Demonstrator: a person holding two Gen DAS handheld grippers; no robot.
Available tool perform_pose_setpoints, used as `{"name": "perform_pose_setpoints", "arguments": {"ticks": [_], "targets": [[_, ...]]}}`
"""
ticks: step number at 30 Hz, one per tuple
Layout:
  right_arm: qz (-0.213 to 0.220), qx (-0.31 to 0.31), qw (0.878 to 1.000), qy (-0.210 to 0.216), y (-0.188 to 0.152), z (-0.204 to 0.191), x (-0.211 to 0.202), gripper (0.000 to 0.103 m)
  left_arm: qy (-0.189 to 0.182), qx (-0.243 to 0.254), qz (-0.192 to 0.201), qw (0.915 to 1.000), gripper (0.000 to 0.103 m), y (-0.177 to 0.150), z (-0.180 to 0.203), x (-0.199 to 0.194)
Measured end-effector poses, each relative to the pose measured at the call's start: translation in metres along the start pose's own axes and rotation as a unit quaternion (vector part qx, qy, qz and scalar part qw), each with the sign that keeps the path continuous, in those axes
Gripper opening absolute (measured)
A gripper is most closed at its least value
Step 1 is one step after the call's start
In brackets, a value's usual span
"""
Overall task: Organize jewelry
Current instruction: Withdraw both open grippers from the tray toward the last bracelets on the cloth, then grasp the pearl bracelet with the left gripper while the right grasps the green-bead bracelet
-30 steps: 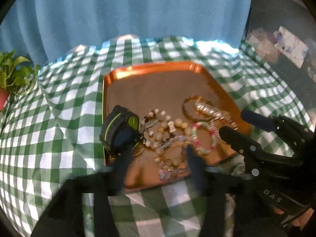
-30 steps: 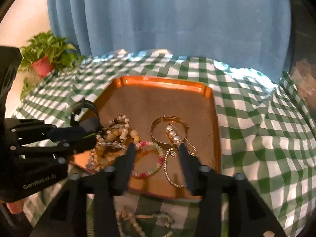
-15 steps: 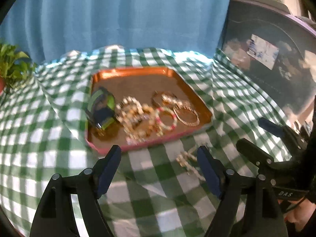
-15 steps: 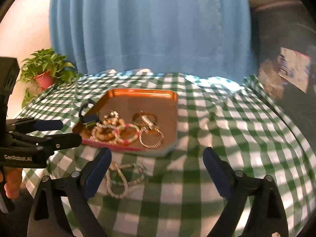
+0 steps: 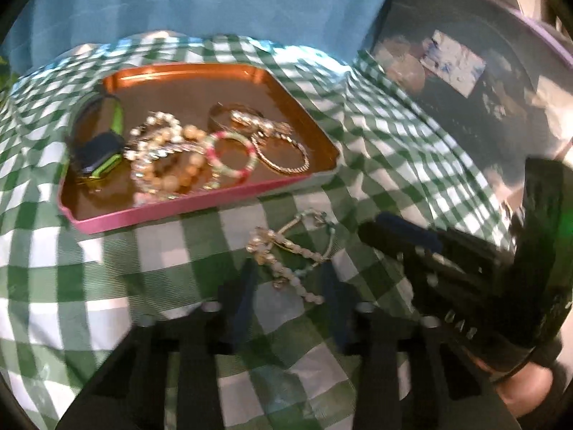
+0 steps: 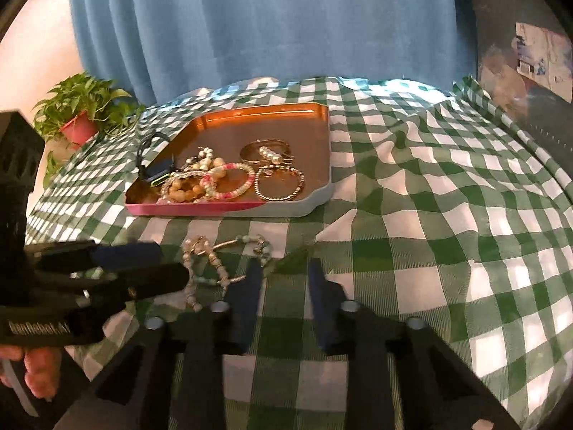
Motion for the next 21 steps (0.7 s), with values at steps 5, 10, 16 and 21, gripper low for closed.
{"name": "perform_pose_setpoints", "arguments": {"ticks": [5,10,16,21], "targets": [[-0.017,-0.015,1.000,0.011,0.008,-0.011,0.013,0.015,0.006,-0.005,-0.004,1.0000,0.014,0.000,-0.003,0.006],[-0.034,-0.045,0.998,-0.012,0.009,-0.025,0.035,0.012,-0.001,-0.025,-0.004,0.9997,0.011,-0.003,-0.009,0.004],[-0.039,-0.072,0.996,-0.035,0.004,-0.026,0.030,0.009,0.018,-0.029,-0.003,0.9994,0.006,-0.013,-0.022,-0.009],[-0.055,-0.075,0.995,-0.029,-0.010,-0.018,0.012,0.005,0.039,-0.057,0.002,0.9976,0.006,-0.023,-0.044,-0.024]]}}
Point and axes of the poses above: each gripper's, at about its wrist camera, not at the fingertips, and x roughly the way its jaws point, z to its right, y to its top, the point moved 1 cm from there along x, roughly the way its jaws point, and after that the axes turned 6 degrees about x, right-handed, at the moved point
